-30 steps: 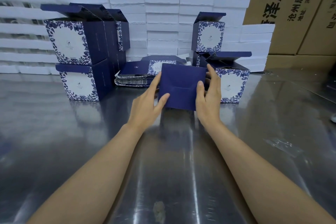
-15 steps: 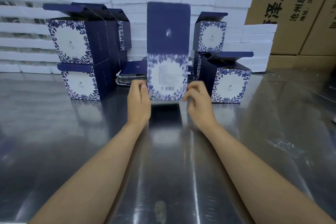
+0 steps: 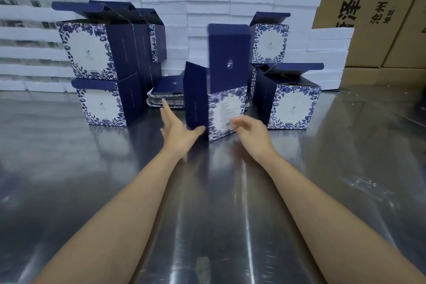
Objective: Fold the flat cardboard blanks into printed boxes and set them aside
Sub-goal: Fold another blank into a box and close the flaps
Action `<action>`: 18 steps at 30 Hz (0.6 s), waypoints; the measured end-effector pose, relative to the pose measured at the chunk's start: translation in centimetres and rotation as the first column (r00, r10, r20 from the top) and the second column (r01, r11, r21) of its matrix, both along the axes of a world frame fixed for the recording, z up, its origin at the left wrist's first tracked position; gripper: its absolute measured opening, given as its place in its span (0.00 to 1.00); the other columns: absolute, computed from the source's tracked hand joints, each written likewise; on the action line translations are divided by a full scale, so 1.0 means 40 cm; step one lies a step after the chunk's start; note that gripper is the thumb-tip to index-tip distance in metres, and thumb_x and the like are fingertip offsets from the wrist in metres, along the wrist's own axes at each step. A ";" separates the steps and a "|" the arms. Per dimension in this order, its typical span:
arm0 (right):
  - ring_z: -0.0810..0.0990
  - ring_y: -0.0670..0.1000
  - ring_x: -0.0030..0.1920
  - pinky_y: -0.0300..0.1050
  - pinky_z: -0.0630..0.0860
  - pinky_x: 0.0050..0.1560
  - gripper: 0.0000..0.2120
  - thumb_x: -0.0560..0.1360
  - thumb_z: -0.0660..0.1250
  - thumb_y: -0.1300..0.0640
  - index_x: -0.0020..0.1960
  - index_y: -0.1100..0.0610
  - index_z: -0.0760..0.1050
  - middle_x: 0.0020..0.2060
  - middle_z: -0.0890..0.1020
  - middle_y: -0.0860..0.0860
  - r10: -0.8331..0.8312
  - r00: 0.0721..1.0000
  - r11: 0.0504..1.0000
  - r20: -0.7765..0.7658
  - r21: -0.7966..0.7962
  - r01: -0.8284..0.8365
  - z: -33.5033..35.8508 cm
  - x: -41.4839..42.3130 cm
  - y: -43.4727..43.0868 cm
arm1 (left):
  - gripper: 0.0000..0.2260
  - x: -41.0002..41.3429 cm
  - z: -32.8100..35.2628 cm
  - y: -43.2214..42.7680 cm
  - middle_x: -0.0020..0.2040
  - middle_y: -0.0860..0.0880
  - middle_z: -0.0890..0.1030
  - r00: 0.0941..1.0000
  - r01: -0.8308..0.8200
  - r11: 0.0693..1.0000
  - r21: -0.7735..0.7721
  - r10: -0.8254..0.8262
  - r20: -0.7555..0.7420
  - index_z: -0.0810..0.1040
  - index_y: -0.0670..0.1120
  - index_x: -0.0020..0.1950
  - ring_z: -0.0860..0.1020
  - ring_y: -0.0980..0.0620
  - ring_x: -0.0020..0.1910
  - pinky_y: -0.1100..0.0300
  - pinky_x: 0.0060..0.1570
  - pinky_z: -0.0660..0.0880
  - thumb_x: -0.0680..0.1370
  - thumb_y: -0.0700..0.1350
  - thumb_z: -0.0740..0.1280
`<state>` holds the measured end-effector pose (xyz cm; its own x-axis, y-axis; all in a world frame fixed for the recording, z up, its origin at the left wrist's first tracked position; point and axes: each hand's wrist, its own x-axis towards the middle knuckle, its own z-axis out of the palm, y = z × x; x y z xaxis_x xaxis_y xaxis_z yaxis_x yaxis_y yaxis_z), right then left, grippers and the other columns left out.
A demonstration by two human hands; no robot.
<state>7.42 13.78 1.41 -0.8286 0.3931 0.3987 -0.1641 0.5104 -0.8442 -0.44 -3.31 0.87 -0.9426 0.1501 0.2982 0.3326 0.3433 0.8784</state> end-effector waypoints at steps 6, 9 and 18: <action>0.77 0.51 0.54 0.38 0.71 0.60 0.25 0.75 0.55 0.74 0.69 0.60 0.70 0.54 0.76 0.52 -0.024 1.000 0.999 -0.018 -0.036 0.024 -0.002 -0.002 -0.007 | 0.60 -0.006 -0.005 0.005 0.79 0.51 0.57 0.979 0.192 0.981 -0.009 -0.191 0.064 0.30 0.52 0.76 0.54 0.49 0.78 0.48 0.77 0.48 0.67 0.54 0.78; 0.77 0.50 0.53 0.36 0.69 0.57 0.24 0.75 0.56 0.71 0.69 0.59 0.70 0.55 0.76 0.51 -0.060 0.998 0.996 -0.031 -0.066 0.058 -0.004 -0.005 -0.001 | 0.59 -0.010 -0.003 -0.001 0.78 0.52 0.60 0.974 0.205 0.979 0.000 -0.204 0.097 0.30 0.51 0.77 0.61 0.52 0.76 0.56 0.72 0.58 0.68 0.53 0.78; 0.76 0.49 0.62 0.42 0.69 0.67 0.25 0.75 0.58 0.72 0.70 0.58 0.69 0.63 0.76 0.50 0.078 0.997 0.996 0.004 -0.051 -0.078 -0.008 0.002 -0.014 | 0.55 -0.028 0.008 -0.008 0.80 0.48 0.43 0.964 0.172 0.984 -0.050 -0.158 0.213 0.32 0.51 0.77 0.44 0.49 0.79 0.45 0.76 0.49 0.71 0.57 0.74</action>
